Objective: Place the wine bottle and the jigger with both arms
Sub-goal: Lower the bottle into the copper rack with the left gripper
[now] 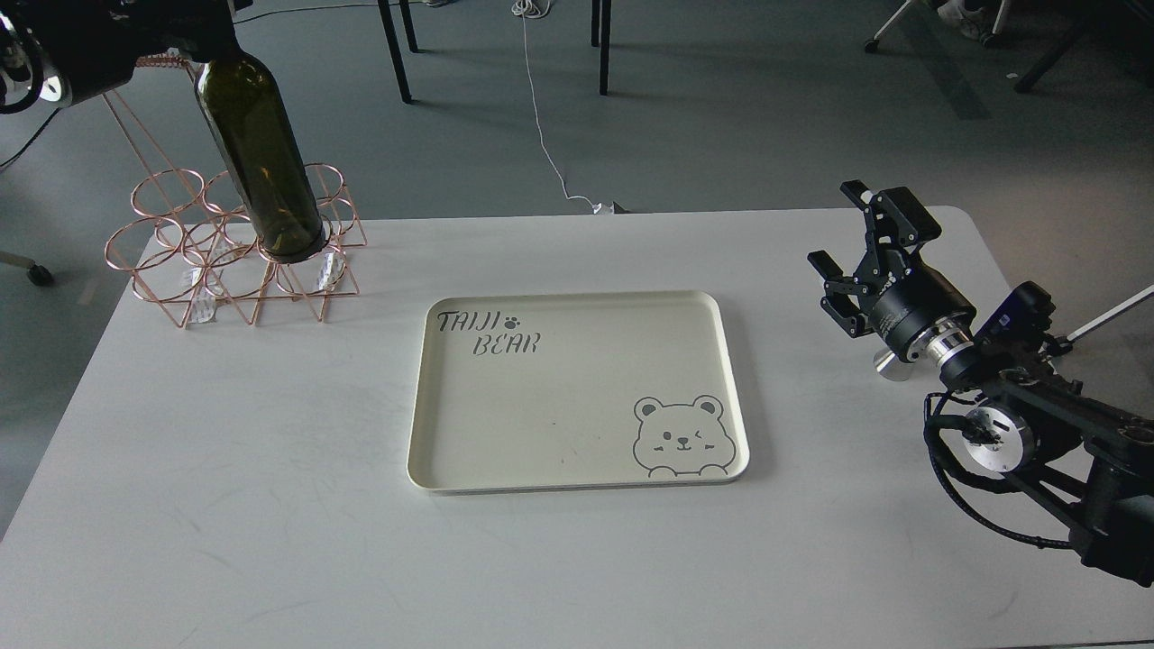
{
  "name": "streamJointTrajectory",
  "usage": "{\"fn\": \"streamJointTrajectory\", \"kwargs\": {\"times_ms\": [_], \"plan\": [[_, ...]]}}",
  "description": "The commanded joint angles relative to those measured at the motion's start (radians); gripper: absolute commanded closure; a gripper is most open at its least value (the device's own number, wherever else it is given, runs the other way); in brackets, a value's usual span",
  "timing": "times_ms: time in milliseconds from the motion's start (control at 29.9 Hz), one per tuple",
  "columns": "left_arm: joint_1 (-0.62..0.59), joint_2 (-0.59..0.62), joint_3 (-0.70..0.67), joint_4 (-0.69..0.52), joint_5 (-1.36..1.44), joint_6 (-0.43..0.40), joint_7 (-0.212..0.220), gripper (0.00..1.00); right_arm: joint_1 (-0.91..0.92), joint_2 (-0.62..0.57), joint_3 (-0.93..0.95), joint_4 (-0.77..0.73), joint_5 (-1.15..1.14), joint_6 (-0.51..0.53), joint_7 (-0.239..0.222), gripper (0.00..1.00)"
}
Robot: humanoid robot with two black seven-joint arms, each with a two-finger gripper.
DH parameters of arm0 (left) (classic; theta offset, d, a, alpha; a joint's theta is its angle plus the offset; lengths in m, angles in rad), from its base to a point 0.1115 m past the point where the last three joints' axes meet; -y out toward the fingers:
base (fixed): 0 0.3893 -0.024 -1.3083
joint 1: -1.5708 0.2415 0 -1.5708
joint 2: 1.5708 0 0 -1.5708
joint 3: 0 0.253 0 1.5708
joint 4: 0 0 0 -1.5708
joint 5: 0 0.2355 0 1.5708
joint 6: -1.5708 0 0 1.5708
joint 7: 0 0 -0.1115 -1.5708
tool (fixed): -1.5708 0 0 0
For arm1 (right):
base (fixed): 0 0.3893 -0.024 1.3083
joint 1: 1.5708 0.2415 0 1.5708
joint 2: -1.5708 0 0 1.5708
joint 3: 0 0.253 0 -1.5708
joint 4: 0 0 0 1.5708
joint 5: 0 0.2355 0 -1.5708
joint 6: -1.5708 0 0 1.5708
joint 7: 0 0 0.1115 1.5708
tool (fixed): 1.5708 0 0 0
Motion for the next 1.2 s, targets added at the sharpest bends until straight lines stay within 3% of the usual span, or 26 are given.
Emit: {"fn": "streamJointTrajectory", "kwargs": {"times_ms": [0,1169], "plan": [[0.003,-0.010,0.004,0.000,0.000,0.003,0.000,0.86,-0.006,-0.002,0.007,0.000,0.000,0.000,0.000,0.01],[0.143,-0.046,-0.003,0.018,-0.019,0.087,0.000,0.76,-0.012,-0.002,0.010,0.000,0.000,0.000,0.000,0.01]]}}
